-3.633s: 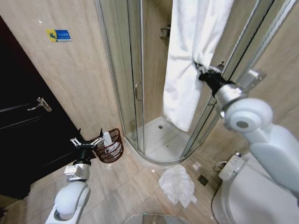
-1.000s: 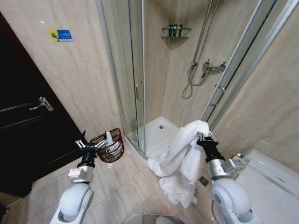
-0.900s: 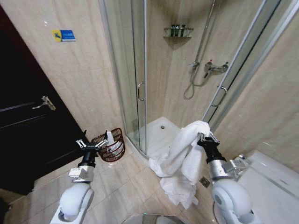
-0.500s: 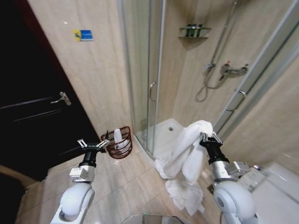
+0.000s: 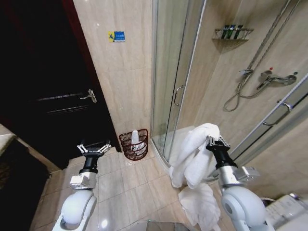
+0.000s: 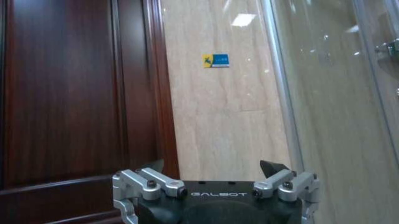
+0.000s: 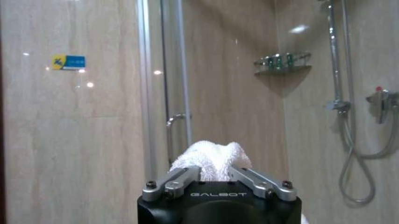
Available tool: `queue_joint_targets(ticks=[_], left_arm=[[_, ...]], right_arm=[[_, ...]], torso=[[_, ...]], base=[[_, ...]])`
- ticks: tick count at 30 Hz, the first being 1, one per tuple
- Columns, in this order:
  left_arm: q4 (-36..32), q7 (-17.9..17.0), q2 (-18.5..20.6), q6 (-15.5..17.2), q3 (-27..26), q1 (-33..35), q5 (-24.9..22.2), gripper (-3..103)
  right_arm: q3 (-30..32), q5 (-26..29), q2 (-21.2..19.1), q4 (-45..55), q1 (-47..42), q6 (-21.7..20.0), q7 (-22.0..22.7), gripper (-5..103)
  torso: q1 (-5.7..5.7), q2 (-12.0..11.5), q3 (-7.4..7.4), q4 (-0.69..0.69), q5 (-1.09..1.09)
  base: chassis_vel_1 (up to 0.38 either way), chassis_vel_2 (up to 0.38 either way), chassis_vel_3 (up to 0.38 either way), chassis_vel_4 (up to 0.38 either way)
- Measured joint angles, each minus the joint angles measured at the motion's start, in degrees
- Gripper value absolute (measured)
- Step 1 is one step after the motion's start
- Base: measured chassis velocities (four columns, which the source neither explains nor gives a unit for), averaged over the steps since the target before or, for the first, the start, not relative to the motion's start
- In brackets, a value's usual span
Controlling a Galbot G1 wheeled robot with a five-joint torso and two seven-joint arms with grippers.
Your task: Discard the used towel into the hamper.
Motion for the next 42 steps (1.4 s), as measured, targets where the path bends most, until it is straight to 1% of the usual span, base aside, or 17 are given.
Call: queue_joint_targets(ticks=[3, 7, 9, 12, 14, 17, 20, 24, 29, 32, 42], left_arm=[[0.17, 0.0, -0.04, -0.01, 0.14, -0.13, 0.0, 100], [0.3, 0.0, -0.02, 0.37, 0.41, -0.46, -0.01, 100], [0.05, 0.0, -0.11, 1.26, 0.69, -0.44, -0.01, 100], [-0.13, 0.0, -0.26, 1.64, 0.93, -0.36, 0.06, 100], [-0.32, 0.0, -0.43, 2.09, 0.98, -0.32, 0.09, 100], [-0.37, 0.0, -0.53, 2.23, 0.86, -0.19, 0.11, 100], [-0.37, 0.0, -0.59, 2.23, 0.71, -0.07, 0.13, 100], [-0.34, 0.02, -0.72, 2.21, 0.69, -0.1, 0.18, 100], [-0.17, 0.05, -0.84, 2.18, 1.32, -0.21, 0.6, 100], [-0.24, 0.06, -0.93, 2.3, 1.76, -0.21, 0.67, 100], [-0.27, 0.06, -0.98, 2.51, 1.99, -0.24, 1.04, 100]], right_arm=[[-0.15, -0.21, 0.0, -0.06, -0.04, 0.0, -0.04, 5], [0.03, -0.22, -0.15, -0.07, -0.06, 0.0, -0.06, 5], [0.22, -0.2, -0.29, -0.07, -0.06, 0.01, -0.08, 5], [0.23, -0.18, -0.37, -0.08, -0.05, 0.09, -0.1, 5], [0.14, -0.21, -0.44, -0.07, -0.03, 0.26, -0.25, 5], [0.03, -0.22, -0.46, -0.08, 0.01, 0.36, -0.5, 5], [0.0, -0.2, -0.45, -0.09, 0.1, 0.64, -0.54, 5], [0.07, -0.08, -0.64, -0.2, 0.22, 0.91, -0.68, 5], [0.41, 0.49, -0.86, -0.25, 0.72, 0.92, -0.62, 5], [0.65, 0.81, -0.93, -0.26, 0.76, 0.92, -0.57, 5], [1.75, 2.75, -1.76, 0.09, 1.65, 0.64, -0.48, 5]], torso=[[0.0, 0.0, 0.0, 0.03, 0.0], [-0.01, 0.0, 0.0, 0.01, -0.01], [-0.01, 0.0, -0.01, 0.0, -0.04], [0.0, 0.0, 0.0, 0.02, 0.0], [-0.01, 0.0, -0.01, 0.01, -0.04], [-0.01, 0.0, 0.0, 0.01, -0.01], [-0.01, 0.0, -0.01, 0.02, -0.05], [-0.01, 0.0, -0.01, 0.04, -0.02], [-0.01, 0.0, 0.0, 0.02, 0.01], [0.0, 0.0, 0.0, 0.0, 0.01], [0.0, 0.0, 0.0, 0.02, -0.01]], base=[[0.136, 0.111, -0.076, -0.104], [0.167, 0.151, -0.214, -0.149], [0.202, 0.206, -0.244, -0.201], [0.208, 0.233, -0.235, -0.227], [0.215, 0.25, -0.21, -0.208], [0.209, 0.243, -0.194, -0.199], [0.159, 0.203, -0.145, -0.129], [0.127, 0.103, -0.007, -0.002], [0.009, 0.027, 0.106, 0.09], [0.016, 0.017, 0.104, 0.111], [0.118, 0.114, 0.098, 0.096]])
